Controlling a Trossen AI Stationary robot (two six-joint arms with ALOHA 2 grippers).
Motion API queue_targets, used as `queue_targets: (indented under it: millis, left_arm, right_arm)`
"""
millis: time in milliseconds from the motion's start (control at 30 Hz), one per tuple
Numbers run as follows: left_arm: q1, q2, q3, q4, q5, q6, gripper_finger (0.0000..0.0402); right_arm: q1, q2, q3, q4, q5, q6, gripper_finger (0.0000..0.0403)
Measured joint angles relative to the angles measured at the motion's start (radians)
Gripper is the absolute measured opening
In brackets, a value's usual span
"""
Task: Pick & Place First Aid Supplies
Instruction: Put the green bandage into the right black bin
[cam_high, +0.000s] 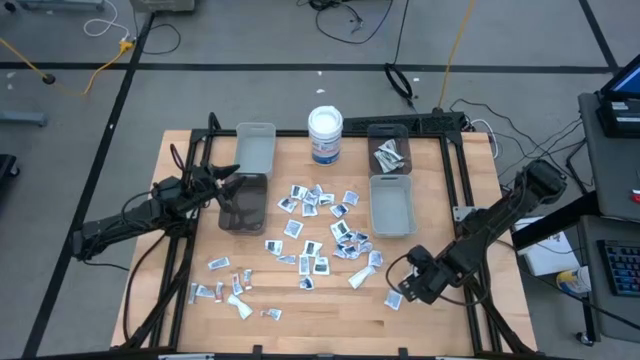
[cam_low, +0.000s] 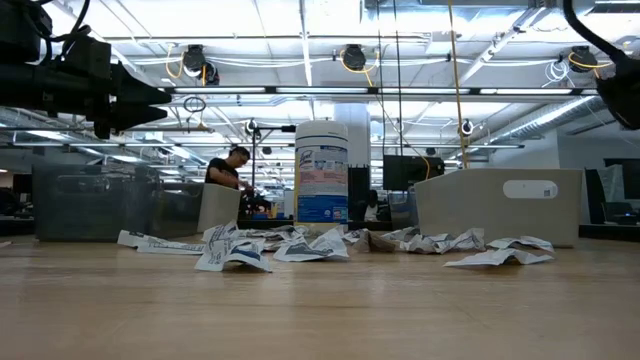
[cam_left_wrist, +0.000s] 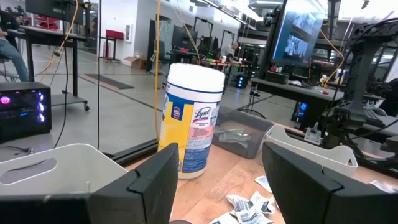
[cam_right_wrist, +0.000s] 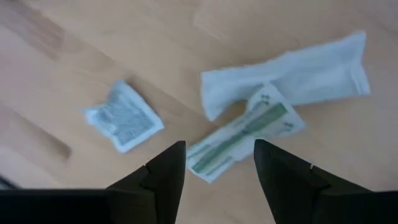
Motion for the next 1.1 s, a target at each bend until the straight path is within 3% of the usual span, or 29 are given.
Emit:
queue_targets:
  millis: [300,633,767,1000,1100]
  left_arm:
    - [0.000,0.000,0.000,0.000,0.000,0.000,0.0237]
    - [0.000,0.000,0.000,0.000,0.000,0.000,0.0237]
    - [0.000,0.000,0.000,0.000,0.000,0.000,0.0237]
    - [0.000,0.000,0.000,0.000,0.000,0.000,0.0237]
    - [0.000,0.000,0.000,0.000,0.000,0.000,0.0237]
  right_arm:
    - [0.050,0.069,0.016,-0.019,0.052,0.093,0.0185]
    - [0.057,0.136,0.016,-0.006,0.027,0.133,0.0179]
    - [0.057,0.136,0.016,-0.008,0.002,0.129,0.0140]
    - [0.056,0.131,0.014,-0.004,-0.031,0.108,0.0015]
    - [0.055,0.129,0.014,0.005,-0.031,0.100,0.0008]
